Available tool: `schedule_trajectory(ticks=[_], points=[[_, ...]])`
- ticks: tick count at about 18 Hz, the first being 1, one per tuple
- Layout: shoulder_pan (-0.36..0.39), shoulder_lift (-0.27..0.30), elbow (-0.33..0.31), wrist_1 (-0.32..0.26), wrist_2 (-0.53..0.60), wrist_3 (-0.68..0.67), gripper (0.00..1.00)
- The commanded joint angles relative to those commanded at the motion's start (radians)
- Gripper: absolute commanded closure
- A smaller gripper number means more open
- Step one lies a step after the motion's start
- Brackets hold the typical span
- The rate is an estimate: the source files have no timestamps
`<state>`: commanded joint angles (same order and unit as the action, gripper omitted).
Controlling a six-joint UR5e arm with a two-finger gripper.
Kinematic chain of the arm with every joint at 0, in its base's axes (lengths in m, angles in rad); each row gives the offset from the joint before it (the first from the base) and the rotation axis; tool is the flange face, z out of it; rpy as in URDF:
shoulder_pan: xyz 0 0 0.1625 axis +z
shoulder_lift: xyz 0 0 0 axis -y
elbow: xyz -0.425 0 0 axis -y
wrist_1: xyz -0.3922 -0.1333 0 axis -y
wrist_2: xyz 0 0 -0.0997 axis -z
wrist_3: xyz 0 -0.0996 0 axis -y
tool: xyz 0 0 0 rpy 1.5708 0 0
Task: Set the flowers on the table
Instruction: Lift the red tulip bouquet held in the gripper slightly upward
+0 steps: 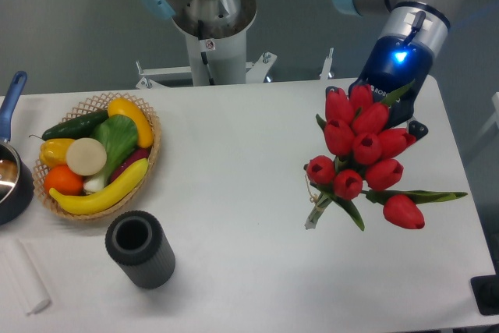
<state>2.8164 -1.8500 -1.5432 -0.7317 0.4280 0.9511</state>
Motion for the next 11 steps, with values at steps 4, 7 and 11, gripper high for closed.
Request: schedule_trajectory(ticks=[4, 7, 11], points=[[-0.002, 0.003, -0.011, 0.000, 0.006, -0.003, 0.66], [0.002, 0.008, -0.034, 0.000, 0.005, -0.003, 0.66], [-0.003, 0.023, -0.040, 0.000, 0.011, -0.003, 0.66]])
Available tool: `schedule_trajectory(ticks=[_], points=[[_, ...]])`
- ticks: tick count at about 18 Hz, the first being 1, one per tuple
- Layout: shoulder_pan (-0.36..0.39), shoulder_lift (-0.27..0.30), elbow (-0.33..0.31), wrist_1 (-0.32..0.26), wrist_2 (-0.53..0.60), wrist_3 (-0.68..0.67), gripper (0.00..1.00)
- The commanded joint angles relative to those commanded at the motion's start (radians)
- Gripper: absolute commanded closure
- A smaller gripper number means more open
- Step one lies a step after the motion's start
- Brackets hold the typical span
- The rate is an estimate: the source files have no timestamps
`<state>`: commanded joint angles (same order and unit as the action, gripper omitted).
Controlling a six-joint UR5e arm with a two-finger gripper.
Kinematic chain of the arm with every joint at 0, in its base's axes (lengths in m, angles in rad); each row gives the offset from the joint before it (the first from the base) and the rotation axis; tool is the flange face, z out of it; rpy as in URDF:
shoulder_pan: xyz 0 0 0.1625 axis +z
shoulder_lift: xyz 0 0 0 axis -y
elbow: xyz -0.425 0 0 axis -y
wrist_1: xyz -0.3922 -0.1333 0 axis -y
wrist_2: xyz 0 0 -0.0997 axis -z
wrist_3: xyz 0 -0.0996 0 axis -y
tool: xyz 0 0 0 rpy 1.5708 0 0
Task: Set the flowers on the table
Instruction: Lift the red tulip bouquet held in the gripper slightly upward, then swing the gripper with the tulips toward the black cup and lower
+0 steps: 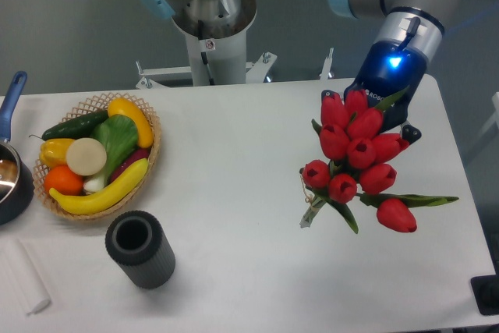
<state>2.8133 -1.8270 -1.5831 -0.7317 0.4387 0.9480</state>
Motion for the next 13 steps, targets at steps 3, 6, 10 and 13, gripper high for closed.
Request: schedule_trajectory(ticks=[3, 6, 10, 13], points=[[0.000, 0.017, 0.000, -0.003, 0.050, -0.003, 0.66], [-0.008, 0.031, 0.000, -0.005, 0.176, -0.003, 0.66], [-0.046, 0.032, 0.003, -0.006, 0.314, -0.005, 0.66], [-0.067, 0.035, 0.006, -0.008, 0.432, -0.005, 0.66]])
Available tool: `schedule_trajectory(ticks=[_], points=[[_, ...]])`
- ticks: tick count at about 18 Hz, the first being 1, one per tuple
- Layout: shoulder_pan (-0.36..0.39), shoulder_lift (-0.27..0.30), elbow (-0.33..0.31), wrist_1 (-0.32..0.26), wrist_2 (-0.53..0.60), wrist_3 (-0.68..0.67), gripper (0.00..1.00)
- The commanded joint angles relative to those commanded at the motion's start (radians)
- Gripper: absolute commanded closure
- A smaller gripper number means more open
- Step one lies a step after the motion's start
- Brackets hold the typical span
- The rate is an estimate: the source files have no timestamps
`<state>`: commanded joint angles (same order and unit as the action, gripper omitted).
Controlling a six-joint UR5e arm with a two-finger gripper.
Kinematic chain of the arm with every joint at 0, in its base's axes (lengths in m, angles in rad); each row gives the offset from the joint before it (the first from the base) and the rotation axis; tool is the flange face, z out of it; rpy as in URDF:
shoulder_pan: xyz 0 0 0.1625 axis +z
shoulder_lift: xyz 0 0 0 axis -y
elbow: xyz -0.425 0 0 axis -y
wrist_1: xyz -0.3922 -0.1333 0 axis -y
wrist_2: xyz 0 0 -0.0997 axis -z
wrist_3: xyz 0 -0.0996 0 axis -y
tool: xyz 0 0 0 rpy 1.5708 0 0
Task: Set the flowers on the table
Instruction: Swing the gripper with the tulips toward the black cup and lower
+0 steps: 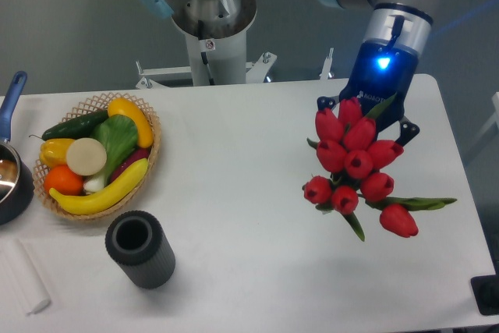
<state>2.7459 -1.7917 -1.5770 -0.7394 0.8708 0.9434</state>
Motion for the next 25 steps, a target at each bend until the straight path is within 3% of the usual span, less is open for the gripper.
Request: schedule_trajectory(ticks=[5, 14, 18, 25], points=[[-0.086, -0.002, -0.017, -0.002, 0.258, 0.012, 0.66], [-0.218, -0.044, -0.035, -0.095, 0.601, 0.169, 0.66], [-0.299, -0.093, -0.044, -0.121, 0.787, 0.193, 0.66], [-0.367, -0.210, -0.043, -0.124, 0.893, 0.195, 0.66]])
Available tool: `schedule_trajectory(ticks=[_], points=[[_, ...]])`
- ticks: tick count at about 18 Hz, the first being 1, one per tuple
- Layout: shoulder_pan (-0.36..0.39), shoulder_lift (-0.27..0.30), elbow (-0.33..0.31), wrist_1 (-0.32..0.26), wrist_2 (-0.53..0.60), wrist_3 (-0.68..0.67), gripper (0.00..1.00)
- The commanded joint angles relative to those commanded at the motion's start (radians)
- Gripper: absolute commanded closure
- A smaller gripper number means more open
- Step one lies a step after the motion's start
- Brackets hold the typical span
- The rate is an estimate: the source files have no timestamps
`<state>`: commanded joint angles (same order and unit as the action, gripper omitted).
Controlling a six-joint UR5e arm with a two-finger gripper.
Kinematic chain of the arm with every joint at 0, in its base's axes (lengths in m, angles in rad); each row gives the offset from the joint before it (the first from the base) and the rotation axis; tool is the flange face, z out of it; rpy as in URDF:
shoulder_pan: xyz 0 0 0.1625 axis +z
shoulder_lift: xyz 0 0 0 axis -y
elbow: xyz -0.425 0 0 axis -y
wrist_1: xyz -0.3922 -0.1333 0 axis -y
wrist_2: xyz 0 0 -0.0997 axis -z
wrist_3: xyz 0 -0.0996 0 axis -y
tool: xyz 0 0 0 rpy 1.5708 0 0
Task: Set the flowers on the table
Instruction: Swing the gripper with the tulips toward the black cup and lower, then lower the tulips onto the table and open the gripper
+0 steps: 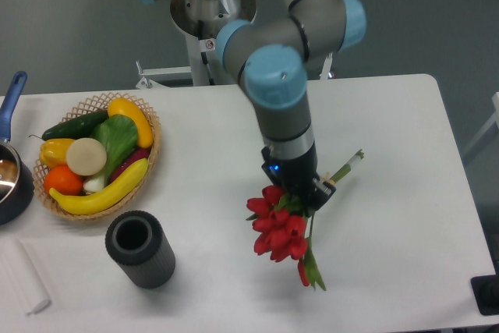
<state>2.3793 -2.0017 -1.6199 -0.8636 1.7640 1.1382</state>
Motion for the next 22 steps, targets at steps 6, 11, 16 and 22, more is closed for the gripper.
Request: schedule_trajectory(ticks=[6, 11, 16, 22], points=[[-0.029, -0.084, 0.000, 0.003, 0.002, -0.002, 0.63], [-0.041, -0.111, 0.002, 0.009, -0.006, -0.003, 0.63], [-0.042, -0.114, 0.006, 0.015, -0.015, -0.003, 0.51], [-0.043, -0.051, -0.003, 0.015, -0.023, -0.002, 0.00]])
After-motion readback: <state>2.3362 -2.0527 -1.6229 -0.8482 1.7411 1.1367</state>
